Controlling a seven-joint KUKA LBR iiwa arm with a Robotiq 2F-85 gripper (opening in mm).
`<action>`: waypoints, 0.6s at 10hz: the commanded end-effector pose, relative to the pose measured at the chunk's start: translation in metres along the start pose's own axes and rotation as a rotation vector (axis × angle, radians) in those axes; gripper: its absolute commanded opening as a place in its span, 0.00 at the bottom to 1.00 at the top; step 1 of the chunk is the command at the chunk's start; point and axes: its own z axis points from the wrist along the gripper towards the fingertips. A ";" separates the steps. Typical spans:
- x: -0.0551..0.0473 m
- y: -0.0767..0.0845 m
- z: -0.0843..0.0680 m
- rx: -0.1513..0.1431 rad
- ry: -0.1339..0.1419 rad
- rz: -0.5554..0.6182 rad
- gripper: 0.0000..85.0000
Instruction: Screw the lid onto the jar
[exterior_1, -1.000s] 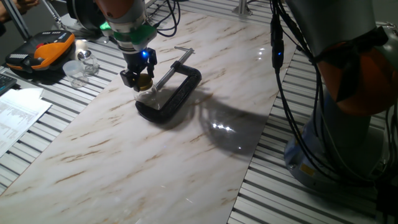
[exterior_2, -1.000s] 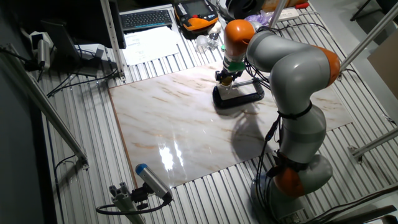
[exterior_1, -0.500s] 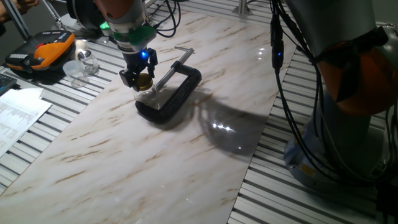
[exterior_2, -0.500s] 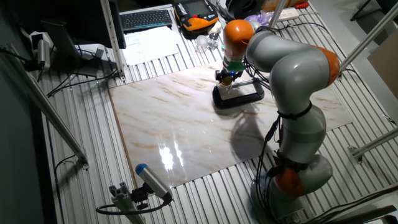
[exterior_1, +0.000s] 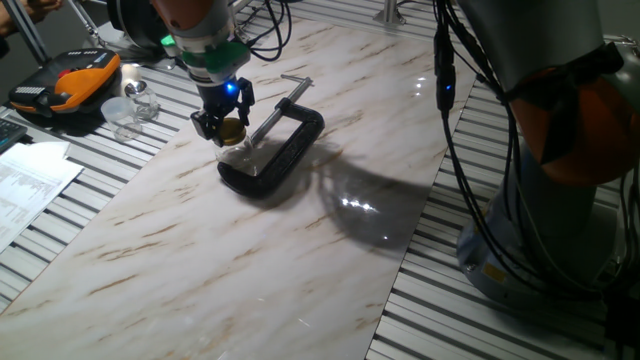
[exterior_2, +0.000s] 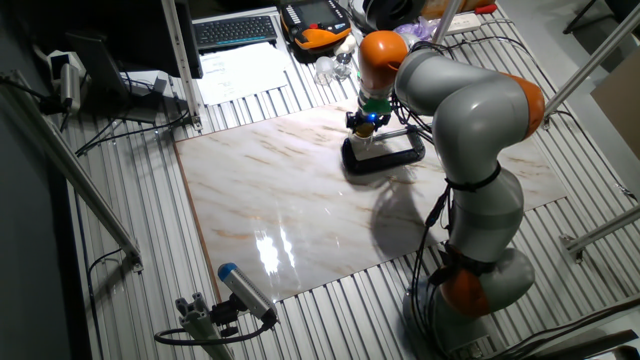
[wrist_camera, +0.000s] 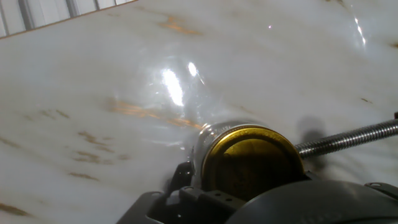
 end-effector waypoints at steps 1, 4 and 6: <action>0.000 0.000 0.000 0.000 0.003 0.010 0.20; 0.000 -0.001 -0.001 0.000 0.008 0.043 0.20; 0.000 -0.001 -0.001 -0.013 0.001 0.052 0.20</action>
